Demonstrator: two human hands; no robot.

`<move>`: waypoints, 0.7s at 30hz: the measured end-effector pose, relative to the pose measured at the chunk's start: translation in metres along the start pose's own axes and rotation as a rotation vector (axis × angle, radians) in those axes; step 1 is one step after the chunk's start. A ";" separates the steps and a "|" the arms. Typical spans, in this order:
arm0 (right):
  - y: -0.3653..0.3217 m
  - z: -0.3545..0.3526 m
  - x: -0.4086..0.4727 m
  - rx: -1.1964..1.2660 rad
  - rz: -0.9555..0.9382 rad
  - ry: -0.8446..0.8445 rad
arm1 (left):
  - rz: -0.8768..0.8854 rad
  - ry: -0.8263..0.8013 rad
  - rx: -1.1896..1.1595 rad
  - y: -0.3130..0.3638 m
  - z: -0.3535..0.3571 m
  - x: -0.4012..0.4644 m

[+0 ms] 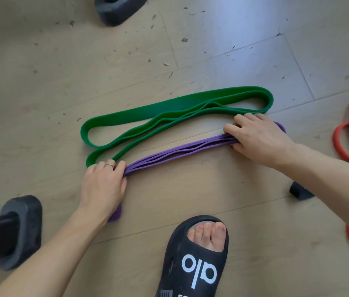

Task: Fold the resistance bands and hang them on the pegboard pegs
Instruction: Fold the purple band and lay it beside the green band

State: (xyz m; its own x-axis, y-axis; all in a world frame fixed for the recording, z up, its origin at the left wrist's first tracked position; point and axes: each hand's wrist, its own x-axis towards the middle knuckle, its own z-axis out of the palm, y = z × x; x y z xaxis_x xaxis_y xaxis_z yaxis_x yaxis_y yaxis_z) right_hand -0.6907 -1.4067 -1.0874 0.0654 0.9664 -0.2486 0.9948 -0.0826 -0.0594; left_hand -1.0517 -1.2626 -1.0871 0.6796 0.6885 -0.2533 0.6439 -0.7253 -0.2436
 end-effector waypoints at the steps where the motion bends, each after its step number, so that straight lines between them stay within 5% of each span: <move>1: -0.001 0.001 0.000 0.003 0.015 0.019 | 0.010 0.021 -0.007 -0.003 0.002 0.000; 18: -0.008 0.000 -0.007 -0.033 0.111 -0.022 | -0.143 -0.285 -0.079 -0.004 0.003 -0.024; 21: -0.002 0.004 -0.007 -0.073 0.108 0.019 | -0.122 -0.215 -0.049 -0.013 0.003 -0.017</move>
State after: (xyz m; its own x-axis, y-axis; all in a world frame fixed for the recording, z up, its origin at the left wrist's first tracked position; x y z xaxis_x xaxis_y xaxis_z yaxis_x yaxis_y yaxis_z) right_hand -0.6936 -1.4144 -1.0894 0.1736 0.9574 -0.2310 0.9848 -0.1695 0.0373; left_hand -1.0728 -1.2649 -1.0823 0.5086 0.7519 -0.4194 0.7366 -0.6322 -0.2402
